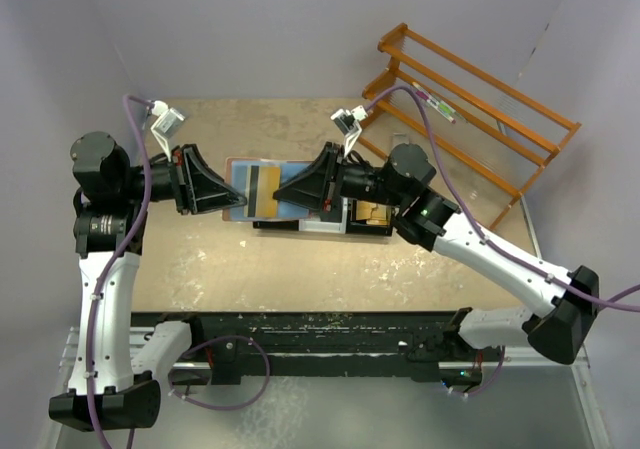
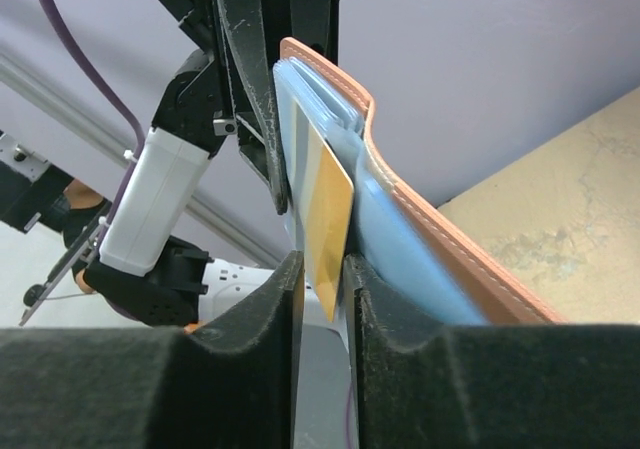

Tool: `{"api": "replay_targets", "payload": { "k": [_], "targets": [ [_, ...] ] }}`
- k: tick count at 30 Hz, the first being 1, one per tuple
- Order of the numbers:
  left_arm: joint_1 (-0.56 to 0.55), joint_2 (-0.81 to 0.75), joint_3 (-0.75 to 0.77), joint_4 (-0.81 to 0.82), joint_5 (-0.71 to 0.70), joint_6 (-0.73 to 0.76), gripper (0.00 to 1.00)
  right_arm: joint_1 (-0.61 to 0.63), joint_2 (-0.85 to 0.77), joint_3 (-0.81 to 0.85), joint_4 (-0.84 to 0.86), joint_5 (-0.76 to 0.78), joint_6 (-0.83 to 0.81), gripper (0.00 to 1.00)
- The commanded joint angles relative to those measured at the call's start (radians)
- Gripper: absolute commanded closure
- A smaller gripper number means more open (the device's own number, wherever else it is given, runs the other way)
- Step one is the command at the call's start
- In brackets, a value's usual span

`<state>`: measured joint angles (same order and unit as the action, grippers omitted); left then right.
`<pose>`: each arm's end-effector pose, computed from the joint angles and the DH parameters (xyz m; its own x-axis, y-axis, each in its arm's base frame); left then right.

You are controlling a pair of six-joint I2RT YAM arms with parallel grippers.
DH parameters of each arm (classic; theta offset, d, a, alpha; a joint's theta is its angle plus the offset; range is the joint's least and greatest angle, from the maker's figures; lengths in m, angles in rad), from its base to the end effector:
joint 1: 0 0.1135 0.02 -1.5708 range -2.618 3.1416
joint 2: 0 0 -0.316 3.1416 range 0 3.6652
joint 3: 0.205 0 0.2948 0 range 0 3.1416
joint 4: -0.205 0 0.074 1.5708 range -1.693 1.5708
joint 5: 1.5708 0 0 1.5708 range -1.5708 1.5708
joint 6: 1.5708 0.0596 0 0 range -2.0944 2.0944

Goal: Take the credit cards out of the card holder

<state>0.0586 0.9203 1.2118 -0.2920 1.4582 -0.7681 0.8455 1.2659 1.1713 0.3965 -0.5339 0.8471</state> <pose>0.1717 -0.0493 0.5054 -0.6850 -0.1184 -0.7189 0.7084 0.1225 -0.6951 0.2014 0.2729 0.4847 -0.5936 0.3028 -0.7456 -0.7878 -0.0294 0.6153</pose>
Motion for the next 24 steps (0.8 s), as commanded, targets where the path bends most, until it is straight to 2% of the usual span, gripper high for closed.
{"api": "replay_targets", "payload": {
  "k": [1,5,9,13,20,22,24],
  "targets": [
    [-0.010,-0.015,0.032,0.073,0.079,-0.051,1.00,-0.017,0.047,-0.004,0.077,0.011,0.019,0.69],
    [-0.010,-0.022,0.032,0.094,0.079,-0.069,1.00,-0.017,0.054,-0.008,0.111,0.010,0.035,0.58],
    [-0.011,-0.023,0.032,0.125,0.079,-0.101,1.00,-0.017,0.084,-0.010,0.161,-0.010,0.076,0.59],
    [-0.011,-0.028,0.032,0.140,0.079,-0.114,1.00,-0.017,0.105,-0.006,0.206,-0.024,0.105,0.67],
    [-0.010,-0.022,0.022,0.129,0.079,-0.094,1.00,-0.022,0.088,-0.013,0.176,-0.045,0.120,0.95],
    [-0.011,-0.016,0.024,0.094,0.079,-0.058,1.00,-0.029,0.059,-0.014,0.116,-0.029,0.085,1.00],
    [-0.011,-0.008,0.027,0.023,0.056,0.006,1.00,-0.043,0.019,-0.024,0.042,-0.007,0.044,1.00]
  ]
}}
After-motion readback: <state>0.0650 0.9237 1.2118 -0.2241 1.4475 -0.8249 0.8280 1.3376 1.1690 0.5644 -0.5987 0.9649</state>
